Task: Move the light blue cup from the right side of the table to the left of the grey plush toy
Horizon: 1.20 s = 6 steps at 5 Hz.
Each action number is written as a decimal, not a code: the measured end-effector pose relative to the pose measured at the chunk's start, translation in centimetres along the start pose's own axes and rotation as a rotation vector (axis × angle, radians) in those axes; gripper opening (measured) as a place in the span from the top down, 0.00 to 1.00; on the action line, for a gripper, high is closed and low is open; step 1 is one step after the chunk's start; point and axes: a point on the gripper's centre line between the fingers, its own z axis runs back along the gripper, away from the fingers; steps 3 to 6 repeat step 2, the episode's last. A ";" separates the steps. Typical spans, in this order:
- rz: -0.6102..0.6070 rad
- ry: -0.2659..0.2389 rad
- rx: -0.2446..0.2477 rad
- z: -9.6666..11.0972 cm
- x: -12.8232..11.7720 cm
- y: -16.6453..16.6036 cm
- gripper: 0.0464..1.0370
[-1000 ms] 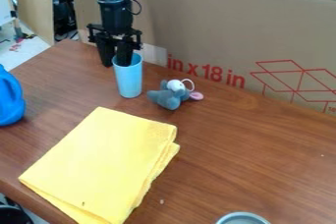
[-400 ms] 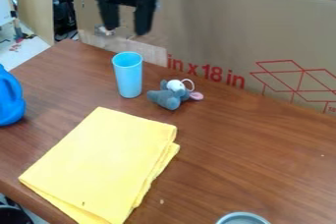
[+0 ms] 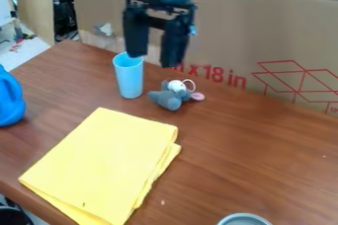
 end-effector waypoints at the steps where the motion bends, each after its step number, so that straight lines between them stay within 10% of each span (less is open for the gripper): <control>1: -0.035 -0.022 0.023 -0.4 -2.2 -5.3 0.04; 2: -0.063 -0.031 0.093 -0.8 -3.1 -7.0 0.04; 6: -0.063 -0.031 0.093 -0.8 -3.1 -7.0 0.04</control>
